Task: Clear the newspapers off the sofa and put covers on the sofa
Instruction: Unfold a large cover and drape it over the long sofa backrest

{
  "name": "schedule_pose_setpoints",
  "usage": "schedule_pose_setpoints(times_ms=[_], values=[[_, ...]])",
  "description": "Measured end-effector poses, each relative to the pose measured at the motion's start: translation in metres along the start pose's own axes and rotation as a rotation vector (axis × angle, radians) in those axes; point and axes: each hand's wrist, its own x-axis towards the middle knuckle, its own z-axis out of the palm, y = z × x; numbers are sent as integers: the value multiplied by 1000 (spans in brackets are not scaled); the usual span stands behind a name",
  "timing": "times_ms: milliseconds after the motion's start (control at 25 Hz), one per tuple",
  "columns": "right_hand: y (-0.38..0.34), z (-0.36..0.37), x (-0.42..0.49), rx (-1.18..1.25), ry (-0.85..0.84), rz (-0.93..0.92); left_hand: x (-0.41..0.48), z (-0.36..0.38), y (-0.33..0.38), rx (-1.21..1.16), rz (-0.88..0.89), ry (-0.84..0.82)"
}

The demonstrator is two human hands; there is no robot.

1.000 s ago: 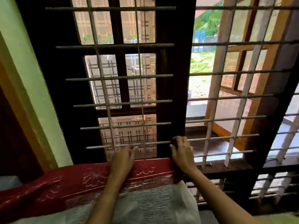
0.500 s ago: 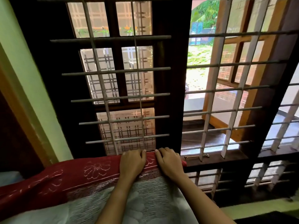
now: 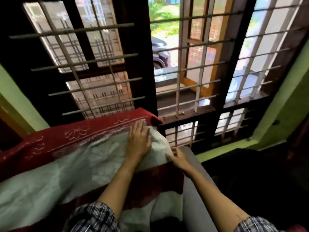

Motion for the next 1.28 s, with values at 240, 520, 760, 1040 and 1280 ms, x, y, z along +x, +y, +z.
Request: schedule_pose_setpoints(times_ms=[240, 520, 760, 1040, 1280], values=[[46, -6, -43, 73, -97, 159, -41, 33, 42, -16, 75, -344], [67, -9, -44, -51, -106, 234, -39, 67, 62, 349, 404, -662], [75, -16, -59, -120, -640, 321, -31, 63, 75, 473, 416, -770], [85, -26, -67, -205, -691, 470, -33, 61, 92, 286, 333, -794], [100, -31, -61, -82, -184, 335, -40, 77, 90, 229, 301, -580]])
